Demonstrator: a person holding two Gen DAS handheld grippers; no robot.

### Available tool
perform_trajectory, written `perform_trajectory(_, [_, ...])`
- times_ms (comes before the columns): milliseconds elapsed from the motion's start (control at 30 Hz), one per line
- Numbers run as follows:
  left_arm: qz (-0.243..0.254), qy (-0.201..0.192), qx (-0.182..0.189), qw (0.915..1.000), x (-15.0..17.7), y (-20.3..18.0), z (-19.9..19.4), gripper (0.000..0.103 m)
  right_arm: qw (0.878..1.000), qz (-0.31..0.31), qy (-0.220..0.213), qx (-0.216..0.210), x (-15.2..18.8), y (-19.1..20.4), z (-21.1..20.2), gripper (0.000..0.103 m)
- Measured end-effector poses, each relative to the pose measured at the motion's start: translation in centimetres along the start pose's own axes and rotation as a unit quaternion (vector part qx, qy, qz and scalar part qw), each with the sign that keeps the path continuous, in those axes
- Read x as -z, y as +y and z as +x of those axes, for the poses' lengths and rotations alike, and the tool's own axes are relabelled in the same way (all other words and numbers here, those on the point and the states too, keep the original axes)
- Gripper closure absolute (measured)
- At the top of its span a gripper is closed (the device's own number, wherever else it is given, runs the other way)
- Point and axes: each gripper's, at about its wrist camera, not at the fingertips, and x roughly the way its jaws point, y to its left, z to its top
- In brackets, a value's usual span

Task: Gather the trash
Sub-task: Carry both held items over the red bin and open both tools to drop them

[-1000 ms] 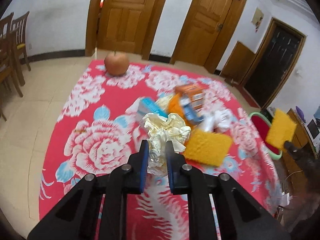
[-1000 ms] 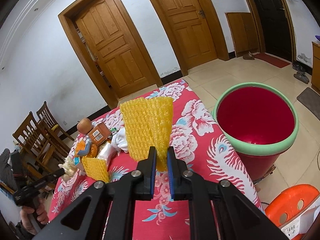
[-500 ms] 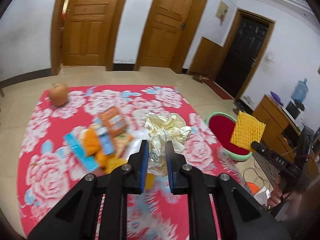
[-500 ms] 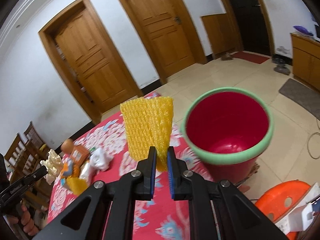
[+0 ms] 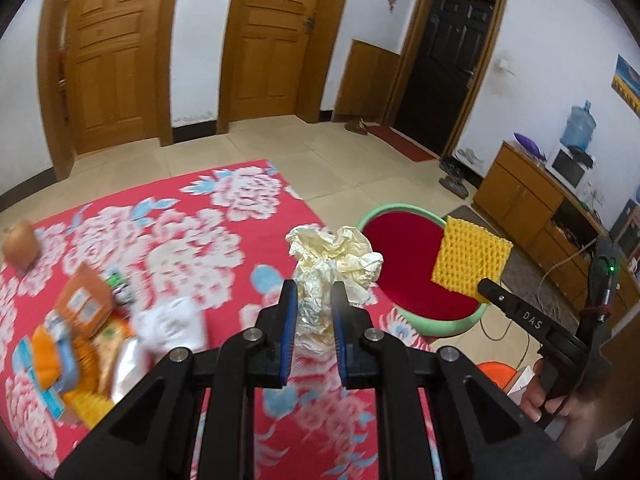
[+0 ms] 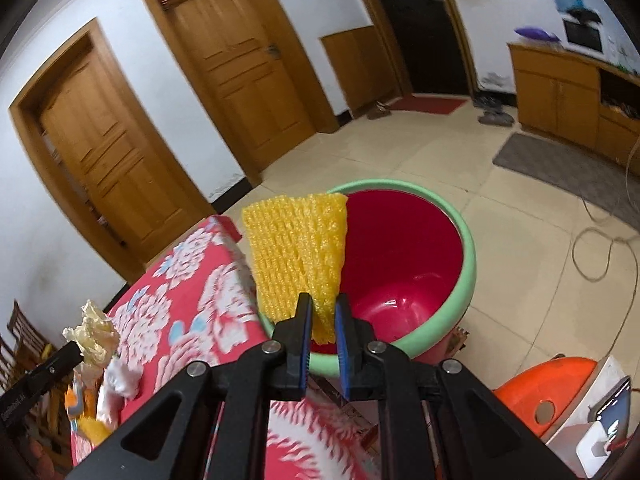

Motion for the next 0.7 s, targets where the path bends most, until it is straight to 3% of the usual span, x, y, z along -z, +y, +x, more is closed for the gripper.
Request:
perform_trajectory(200, [0.027, 0.021, 0.009, 0.9994, -0.8, -3.2, 3.7, 0.087, 0.999, 0.026, -0.008, 0.024, -0.8, -1.9, 1.7, 0.085])
perform_trajectory(267, [0.037, 0.025, 0.011, 0.9989, -0.9, -4.3, 4.7, 0.087, 0.999, 0.034, -0.012, 0.026, -0.7, -2.4, 1.9, 0.071])
perform_trajectory(367, [0.05, 0.036, 0.017, 0.9979, -0.9, -5.8, 6.4, 0.087, 0.998, 0.048, -0.015, 0.025, -0.7, -3.4, 2.1, 0.063])
perform_trajectory(533, [0.066, 0.052, 0.026, 0.9961, -0.9, -7.7, 8.8, 0.087, 0.997, 0.063, -0.027, 0.041, -1.0, -4.9, 1.4, 0.063])
perform_trajectory(700, [0.077, 0.069, 0.035, 0.994, -0.9, -9.1, 11.2, 0.086, 0.996, 0.079, -0.033, 0.029, -1.1, -5.5, 0.4, 0.063])
